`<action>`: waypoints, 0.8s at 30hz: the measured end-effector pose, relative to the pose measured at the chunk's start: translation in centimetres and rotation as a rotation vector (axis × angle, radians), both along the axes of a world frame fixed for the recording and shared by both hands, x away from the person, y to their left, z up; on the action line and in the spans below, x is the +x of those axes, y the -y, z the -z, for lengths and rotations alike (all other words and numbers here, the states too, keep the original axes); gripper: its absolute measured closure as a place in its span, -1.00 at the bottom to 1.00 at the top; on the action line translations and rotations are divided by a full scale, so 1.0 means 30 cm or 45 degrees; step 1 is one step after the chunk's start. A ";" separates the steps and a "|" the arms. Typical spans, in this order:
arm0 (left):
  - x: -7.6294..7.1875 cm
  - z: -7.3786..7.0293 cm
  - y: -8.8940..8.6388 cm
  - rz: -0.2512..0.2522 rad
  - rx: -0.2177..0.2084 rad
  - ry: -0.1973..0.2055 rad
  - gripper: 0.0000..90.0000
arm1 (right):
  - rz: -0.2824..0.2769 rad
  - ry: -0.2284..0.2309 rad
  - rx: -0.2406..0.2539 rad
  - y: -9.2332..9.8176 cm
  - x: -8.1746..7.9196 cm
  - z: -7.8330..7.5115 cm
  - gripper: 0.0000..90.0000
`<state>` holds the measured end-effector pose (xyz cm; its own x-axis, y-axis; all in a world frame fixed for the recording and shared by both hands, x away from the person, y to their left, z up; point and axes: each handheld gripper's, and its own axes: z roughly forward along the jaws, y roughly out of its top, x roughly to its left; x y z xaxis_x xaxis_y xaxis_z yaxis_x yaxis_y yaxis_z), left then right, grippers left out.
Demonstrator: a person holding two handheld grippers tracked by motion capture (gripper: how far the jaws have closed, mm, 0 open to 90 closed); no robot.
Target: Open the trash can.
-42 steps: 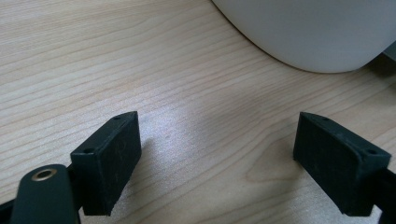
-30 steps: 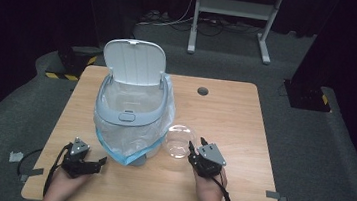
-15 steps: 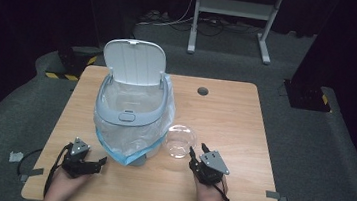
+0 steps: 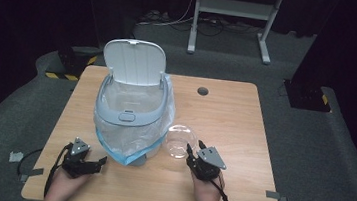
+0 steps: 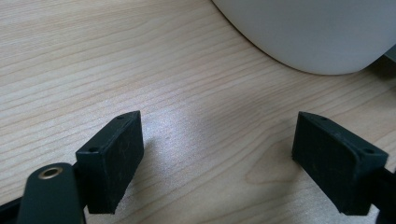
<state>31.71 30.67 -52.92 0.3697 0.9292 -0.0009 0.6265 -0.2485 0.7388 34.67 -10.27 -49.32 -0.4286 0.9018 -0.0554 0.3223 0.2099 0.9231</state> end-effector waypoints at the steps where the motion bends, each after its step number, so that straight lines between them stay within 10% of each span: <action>1: 0.000 0.000 0.000 0.000 -0.001 0.000 -0.63 | 0.001 0.001 -0.007 0.000 0.000 0.001 0.22; 24: 0.000 0.000 -0.001 0.008 -0.005 -0.001 -0.61 | 0.000 -0.032 -0.040 0.040 -0.045 0.017 0.27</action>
<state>31.70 30.71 -52.91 0.3754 0.9268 -0.0045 0.6252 -0.2497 0.7394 33.33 -11.48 -49.84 -0.4300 0.8999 -0.0730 0.3451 0.2386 0.9077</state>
